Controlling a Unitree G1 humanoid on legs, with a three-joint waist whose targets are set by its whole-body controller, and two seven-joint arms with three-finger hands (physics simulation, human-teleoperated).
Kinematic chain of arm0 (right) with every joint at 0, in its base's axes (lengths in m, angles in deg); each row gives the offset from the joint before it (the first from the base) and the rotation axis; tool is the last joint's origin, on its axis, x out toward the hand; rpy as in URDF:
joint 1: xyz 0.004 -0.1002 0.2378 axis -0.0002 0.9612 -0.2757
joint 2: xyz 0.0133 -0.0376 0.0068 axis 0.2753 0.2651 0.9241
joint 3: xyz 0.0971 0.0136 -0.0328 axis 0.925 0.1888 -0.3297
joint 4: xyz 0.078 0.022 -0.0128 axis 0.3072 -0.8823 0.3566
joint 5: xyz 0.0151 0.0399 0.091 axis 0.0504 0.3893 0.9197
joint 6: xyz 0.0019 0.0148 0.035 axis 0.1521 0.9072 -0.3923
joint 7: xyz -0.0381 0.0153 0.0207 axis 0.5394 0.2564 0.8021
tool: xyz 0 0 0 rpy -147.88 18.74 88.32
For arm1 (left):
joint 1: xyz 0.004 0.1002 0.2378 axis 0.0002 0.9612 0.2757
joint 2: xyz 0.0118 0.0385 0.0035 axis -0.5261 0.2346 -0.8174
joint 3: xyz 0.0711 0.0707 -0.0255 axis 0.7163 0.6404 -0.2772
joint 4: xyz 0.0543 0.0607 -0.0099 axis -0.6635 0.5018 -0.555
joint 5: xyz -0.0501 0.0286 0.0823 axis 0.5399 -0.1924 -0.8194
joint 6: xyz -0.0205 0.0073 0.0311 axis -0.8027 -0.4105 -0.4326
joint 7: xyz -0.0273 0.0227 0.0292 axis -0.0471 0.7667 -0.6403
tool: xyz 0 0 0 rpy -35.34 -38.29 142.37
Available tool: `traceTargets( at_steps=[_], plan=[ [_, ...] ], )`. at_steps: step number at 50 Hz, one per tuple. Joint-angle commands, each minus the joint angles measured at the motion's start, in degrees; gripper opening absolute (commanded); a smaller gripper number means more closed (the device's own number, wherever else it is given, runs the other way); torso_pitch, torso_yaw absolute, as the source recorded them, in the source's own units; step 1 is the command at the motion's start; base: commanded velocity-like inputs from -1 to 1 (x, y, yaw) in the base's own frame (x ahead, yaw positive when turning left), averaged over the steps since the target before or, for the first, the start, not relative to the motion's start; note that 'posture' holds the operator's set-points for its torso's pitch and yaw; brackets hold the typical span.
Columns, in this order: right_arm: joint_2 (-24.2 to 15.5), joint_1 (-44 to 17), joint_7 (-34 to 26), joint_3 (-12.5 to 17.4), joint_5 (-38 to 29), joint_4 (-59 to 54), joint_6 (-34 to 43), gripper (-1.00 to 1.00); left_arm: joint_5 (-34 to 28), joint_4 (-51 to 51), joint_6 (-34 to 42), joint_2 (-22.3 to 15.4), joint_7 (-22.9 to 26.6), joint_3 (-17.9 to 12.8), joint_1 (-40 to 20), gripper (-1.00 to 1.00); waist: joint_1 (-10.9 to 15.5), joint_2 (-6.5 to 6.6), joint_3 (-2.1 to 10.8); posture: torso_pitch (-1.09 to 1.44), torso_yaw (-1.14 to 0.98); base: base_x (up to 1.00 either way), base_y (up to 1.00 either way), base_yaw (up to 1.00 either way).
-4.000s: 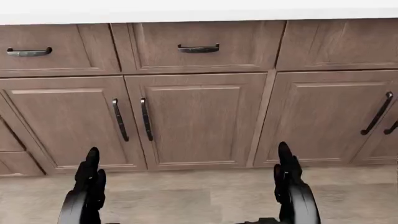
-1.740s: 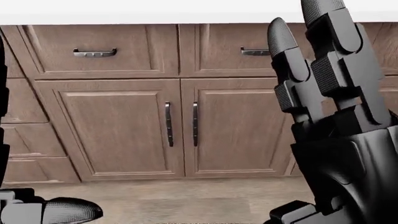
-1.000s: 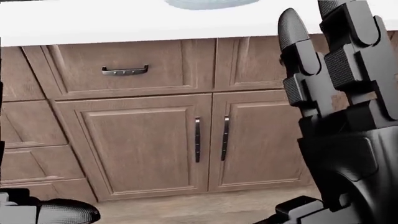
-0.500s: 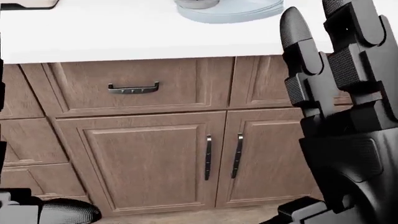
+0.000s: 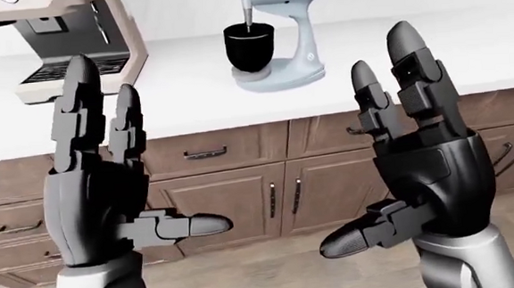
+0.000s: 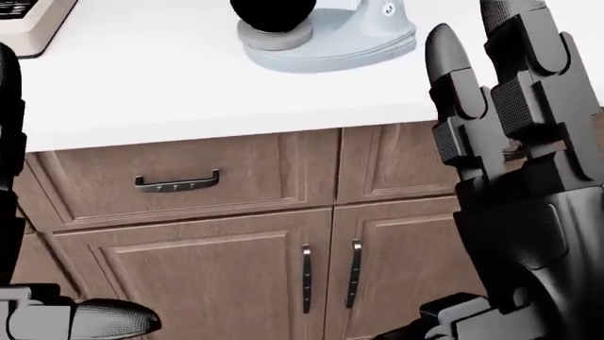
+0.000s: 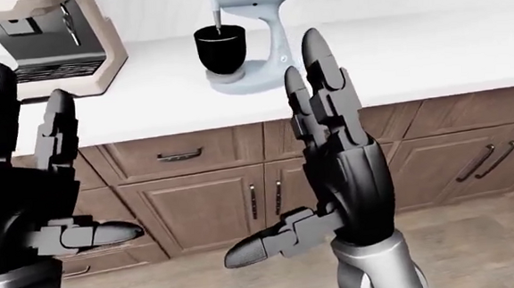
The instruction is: Open the stand mixer head.
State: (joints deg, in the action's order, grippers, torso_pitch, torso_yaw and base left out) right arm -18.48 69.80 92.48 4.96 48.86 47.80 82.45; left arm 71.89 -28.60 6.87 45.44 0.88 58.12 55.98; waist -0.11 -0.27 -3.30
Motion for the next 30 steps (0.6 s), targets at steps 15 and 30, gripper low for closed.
traceTargets(
  at_steps=[15,30],
  plan=[
    [-0.29,-1.07,-0.45,1.04,0.71,1.64,-1.71,1.00,-0.07,-1.50,-2.23,-0.23,0.02,-0.60,-0.88,1.00,0.34,-0.49,-0.61,0.00,0.00,0.17,0.00,0.00],
    [-0.54,-1.00,0.42,1.14,2.45,1.64,-1.61,1.00,-0.47,-1.42,-2.78,0.07,0.45,-0.22,-0.28,1.00,0.53,1.61,1.09,0.00,0.00,0.09,0.00,0.00]
  ],
)
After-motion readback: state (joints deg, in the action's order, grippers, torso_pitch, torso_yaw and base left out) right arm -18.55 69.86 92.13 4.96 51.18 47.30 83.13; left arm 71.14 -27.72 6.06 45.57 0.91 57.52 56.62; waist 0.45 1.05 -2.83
